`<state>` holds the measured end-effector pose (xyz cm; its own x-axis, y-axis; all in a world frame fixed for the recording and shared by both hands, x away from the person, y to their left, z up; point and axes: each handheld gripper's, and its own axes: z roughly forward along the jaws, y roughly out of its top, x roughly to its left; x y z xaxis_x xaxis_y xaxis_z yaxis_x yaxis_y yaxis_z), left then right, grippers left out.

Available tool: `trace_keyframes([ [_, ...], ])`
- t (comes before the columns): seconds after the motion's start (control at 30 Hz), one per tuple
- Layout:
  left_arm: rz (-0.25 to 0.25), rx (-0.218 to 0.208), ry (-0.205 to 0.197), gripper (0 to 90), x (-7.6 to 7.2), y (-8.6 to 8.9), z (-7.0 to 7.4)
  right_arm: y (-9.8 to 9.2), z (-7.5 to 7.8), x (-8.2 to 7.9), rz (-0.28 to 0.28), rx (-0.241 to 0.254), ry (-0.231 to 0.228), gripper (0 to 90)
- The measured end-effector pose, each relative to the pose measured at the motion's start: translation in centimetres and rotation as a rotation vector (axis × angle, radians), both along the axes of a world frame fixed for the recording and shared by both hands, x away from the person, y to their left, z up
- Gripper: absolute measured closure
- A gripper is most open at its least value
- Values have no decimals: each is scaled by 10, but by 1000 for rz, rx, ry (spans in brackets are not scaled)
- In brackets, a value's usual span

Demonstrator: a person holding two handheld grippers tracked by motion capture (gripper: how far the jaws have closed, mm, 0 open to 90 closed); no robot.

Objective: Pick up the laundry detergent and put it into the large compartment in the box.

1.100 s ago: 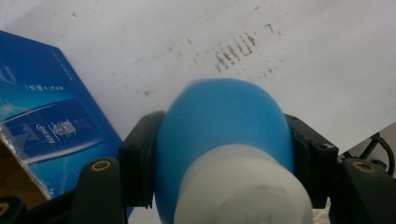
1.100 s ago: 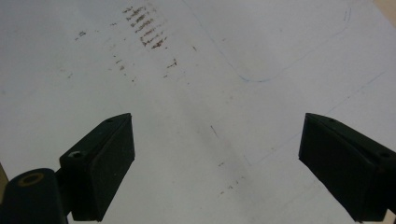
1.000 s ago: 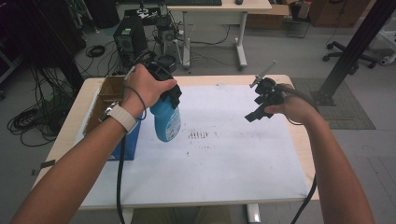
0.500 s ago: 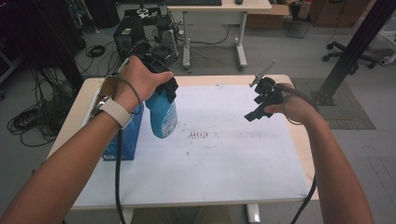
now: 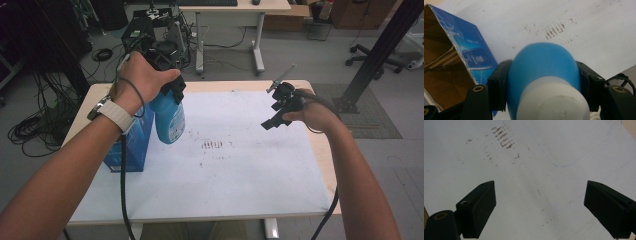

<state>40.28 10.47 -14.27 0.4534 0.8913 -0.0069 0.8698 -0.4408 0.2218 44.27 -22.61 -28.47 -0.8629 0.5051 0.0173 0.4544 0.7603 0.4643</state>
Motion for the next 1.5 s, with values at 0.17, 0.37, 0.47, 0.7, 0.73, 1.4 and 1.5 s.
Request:
trace_keyframes([
  [0.17, 10, -2, 0, 373, -1, 1, 6, 0, 1, 0, -1, -1, -1, 108],
  [0.37, 38, -6, -6, 373, -2, 6, 15, 0, 1, 0, -1, 2, -3, 108],
  [0.47, 48, -3, -10, 374, -2, 8, 20, 1, 1, 0, 2, 1, -3, 108],
  [0.7, 83, -4, -20, 373, -2, 15, 30, 3, 2, 1, 9, 5, -6, 108],
  [0.73, 82, -2, -18, 373, -2, 16, 31, 3, 2, 1, 8, 6, -6, 108],
  [1.4, 165, -27, -33, 374, -1, 39, 56, 5, 3, 2, 12, 7, -9, 109],
  [1.5, 175, -26, -38, 374, -1, 43, 58, 6, 2, 2, 14, 6, -9, 108],
])
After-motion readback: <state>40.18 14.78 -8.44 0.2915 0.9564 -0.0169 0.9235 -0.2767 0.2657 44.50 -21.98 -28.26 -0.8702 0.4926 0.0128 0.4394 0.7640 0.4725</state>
